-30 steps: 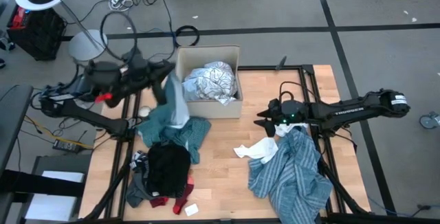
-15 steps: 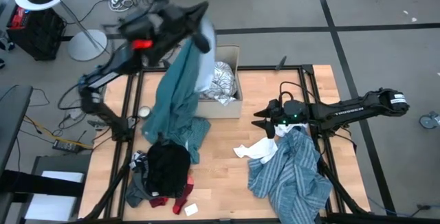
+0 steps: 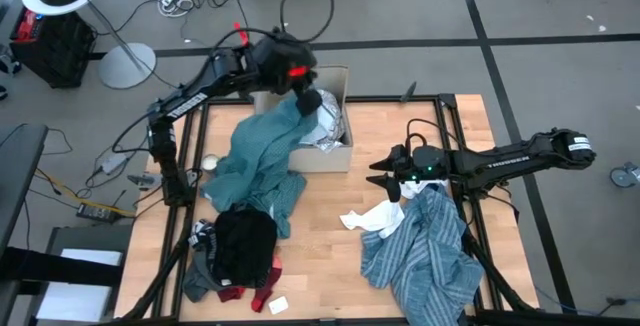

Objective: Sort clothes
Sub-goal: Put the green patterned shirt into the laundry organizer

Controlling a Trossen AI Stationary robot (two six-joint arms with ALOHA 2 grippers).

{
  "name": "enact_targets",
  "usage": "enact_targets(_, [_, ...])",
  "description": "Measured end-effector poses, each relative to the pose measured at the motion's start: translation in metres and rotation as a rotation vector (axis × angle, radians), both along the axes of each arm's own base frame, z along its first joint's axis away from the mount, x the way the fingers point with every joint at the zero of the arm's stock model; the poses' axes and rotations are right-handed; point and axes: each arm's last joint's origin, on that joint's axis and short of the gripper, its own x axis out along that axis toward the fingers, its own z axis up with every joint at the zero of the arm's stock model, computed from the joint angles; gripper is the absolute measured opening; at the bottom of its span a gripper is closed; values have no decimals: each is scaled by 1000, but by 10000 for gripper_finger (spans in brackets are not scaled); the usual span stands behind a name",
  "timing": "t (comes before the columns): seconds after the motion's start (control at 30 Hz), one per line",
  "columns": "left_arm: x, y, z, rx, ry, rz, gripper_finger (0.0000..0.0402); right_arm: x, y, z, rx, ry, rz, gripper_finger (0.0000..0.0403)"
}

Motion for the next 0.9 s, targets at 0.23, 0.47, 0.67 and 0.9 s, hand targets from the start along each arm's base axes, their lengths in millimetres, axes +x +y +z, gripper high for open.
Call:
enact_targets(0.23, [-7,7,-14,-101,82,82,101,0,-1,0,6,-4,-7,233])
enact_targets(0.47, [-24,-14,-10,-110,178,-7,141,0,-1,0,7,-4,-5,233])
enact_targets(0.67, [-62,-69,21,-23,101,-13,142,0,-1,0,7,0,-4,233])
enact_targets(0.9, [-101,-123,12,-18,52,6,142,0,-1,0,6,0,-4,233])
